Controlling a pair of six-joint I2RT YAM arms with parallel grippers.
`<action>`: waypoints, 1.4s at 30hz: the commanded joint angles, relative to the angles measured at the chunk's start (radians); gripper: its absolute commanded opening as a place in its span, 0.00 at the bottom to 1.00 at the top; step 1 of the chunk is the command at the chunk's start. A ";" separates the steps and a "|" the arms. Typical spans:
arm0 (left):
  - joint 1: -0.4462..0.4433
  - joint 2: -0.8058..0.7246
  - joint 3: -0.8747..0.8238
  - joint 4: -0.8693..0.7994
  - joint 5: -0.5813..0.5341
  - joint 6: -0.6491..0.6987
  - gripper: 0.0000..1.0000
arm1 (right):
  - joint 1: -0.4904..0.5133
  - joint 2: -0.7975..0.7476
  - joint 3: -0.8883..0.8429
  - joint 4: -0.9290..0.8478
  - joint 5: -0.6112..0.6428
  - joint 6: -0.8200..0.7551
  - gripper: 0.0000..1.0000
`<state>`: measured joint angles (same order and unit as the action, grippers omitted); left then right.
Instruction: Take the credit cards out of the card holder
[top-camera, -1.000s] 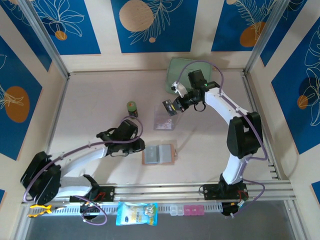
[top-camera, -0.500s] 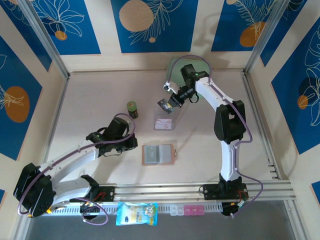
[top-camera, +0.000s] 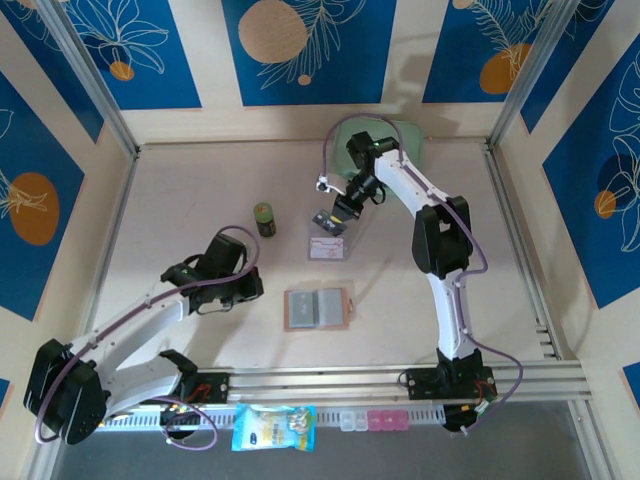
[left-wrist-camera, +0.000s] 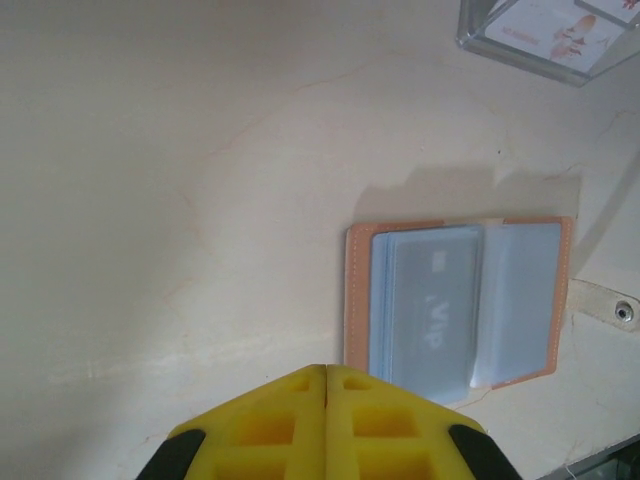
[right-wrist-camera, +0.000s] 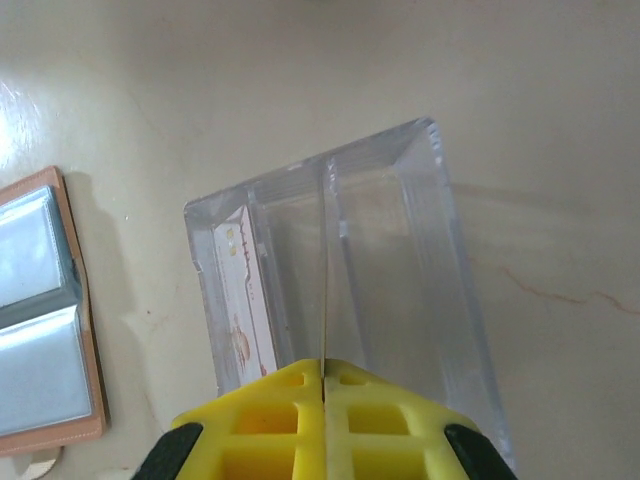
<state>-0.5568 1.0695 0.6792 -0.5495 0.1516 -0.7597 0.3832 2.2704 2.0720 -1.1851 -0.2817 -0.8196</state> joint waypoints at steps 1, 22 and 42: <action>0.019 -0.016 0.016 -0.041 -0.003 0.026 0.00 | 0.012 0.025 0.040 -0.080 0.022 -0.049 0.00; 0.036 0.018 0.008 -0.004 0.042 0.005 0.02 | 0.063 -0.019 0.005 0.063 0.290 0.036 0.31; 0.035 0.046 -0.018 0.064 0.088 -0.035 0.03 | 0.125 -0.080 -0.201 0.283 0.336 0.123 0.34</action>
<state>-0.5320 1.1160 0.6746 -0.4969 0.2176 -0.7811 0.4881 2.2017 1.8977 -0.9226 0.0578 -0.7048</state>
